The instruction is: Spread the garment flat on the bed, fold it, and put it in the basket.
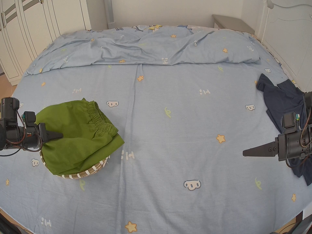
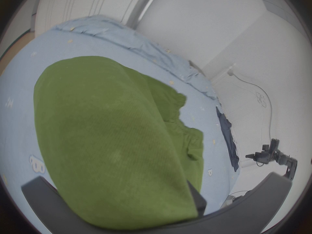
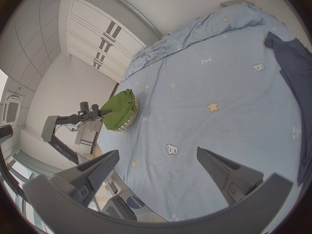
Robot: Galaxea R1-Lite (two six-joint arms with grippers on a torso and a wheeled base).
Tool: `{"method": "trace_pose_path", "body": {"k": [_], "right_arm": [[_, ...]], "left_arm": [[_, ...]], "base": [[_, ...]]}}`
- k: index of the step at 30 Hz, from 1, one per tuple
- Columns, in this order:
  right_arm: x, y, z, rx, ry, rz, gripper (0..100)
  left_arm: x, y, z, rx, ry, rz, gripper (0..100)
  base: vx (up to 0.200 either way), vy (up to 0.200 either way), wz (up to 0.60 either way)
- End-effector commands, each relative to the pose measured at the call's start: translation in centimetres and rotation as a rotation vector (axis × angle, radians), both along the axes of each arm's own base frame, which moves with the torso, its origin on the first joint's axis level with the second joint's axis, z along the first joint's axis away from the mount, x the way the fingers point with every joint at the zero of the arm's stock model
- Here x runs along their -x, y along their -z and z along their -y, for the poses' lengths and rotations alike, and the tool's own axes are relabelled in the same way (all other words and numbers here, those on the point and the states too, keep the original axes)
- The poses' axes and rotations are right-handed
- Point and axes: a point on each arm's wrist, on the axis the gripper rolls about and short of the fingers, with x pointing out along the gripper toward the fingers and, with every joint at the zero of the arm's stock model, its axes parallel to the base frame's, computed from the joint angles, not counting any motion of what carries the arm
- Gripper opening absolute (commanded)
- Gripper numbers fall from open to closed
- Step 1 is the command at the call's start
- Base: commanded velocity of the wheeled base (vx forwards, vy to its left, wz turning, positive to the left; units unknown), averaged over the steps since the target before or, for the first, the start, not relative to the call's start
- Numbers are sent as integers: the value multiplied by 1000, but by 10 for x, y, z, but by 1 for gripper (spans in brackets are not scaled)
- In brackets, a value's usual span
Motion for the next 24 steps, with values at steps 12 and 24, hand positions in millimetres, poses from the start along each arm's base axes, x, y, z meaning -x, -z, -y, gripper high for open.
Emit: {"method": "trace_pose_path", "body": {"k": [12,24], "right_arm": [[4,-1,-1,-2,-11,7,100],[4,-1,-1,-2,-11,7,100]], "left_arm": [[-45,66,-7,-37,-149,-312,0],[-18,5,2,-10,-196,-214,100]], "base": [[0,0,0],[0,0,0]]}}
